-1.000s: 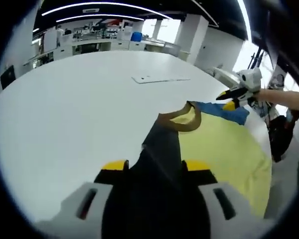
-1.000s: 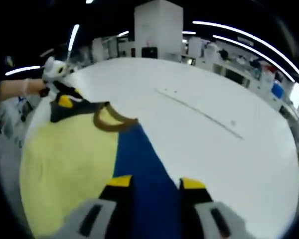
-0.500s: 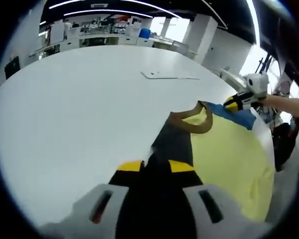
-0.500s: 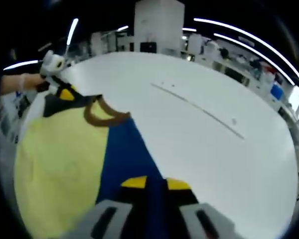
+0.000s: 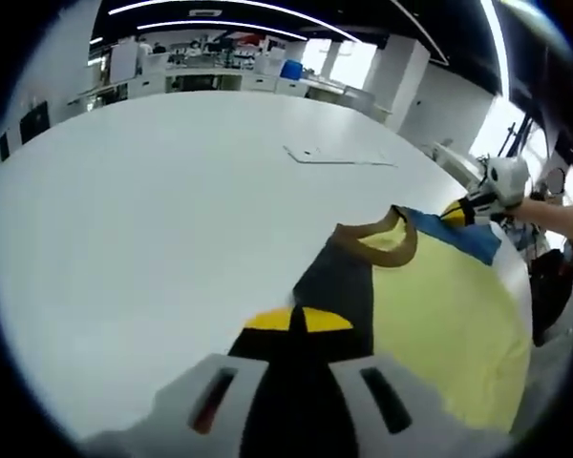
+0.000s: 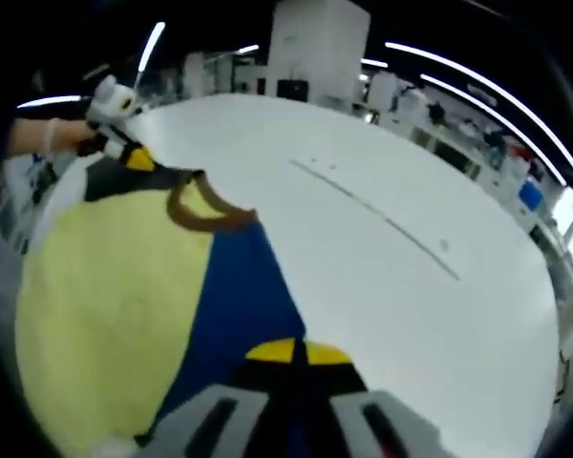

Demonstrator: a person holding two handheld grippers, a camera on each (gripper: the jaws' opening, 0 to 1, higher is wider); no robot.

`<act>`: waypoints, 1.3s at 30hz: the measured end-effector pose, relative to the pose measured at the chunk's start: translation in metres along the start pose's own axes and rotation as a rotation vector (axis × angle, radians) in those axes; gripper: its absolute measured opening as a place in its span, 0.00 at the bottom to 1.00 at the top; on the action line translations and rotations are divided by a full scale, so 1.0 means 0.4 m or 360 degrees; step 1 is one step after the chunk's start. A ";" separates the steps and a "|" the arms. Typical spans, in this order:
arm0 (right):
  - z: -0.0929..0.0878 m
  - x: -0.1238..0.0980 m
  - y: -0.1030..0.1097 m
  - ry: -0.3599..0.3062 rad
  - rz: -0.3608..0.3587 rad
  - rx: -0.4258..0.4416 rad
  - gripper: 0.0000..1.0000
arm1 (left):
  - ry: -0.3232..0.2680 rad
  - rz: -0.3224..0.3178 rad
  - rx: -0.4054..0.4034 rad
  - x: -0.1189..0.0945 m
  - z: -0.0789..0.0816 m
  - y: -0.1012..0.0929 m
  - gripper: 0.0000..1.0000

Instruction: Fold the garment on the visible template until the final outline fits inside the template.

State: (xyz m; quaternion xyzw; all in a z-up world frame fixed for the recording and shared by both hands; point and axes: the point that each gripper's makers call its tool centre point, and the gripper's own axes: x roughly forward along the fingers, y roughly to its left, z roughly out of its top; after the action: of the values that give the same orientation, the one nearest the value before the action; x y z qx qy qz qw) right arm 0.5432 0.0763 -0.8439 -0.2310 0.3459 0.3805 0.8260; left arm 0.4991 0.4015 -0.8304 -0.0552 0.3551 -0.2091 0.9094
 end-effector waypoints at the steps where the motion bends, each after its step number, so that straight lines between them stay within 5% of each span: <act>1: 0.001 0.001 -0.002 -0.0002 -0.0002 0.0004 0.00 | -0.0005 0.0010 -0.0001 0.002 0.006 0.004 0.00; 9: 0.028 0.037 -0.055 -0.0023 -0.0066 -0.0013 0.00 | -0.0008 0.0071 0.0047 0.032 0.026 0.016 0.00; 30: 0.030 0.039 -0.074 -0.0041 -0.0041 0.0032 0.00 | 0.0011 0.0137 0.0068 0.059 0.038 0.027 0.00; 32: 0.029 0.034 -0.073 -0.0057 -0.0013 0.0075 0.05 | 0.0006 0.0128 0.0069 0.056 0.038 0.016 0.09; 35: 0.026 0.022 -0.065 -0.0070 0.0003 0.0118 0.18 | -0.0045 0.0133 0.0123 0.054 0.053 0.020 0.36; 39: 0.020 0.003 -0.048 -0.0127 0.0043 0.0131 0.29 | -0.0081 0.0106 0.0120 0.042 0.068 0.015 0.47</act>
State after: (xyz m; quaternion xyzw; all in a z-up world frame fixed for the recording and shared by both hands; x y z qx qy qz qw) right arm 0.5619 0.0705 -0.8371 -0.1766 0.3310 0.3860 0.8427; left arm 0.5305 0.3984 -0.8221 -0.0144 0.3255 -0.1904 0.9261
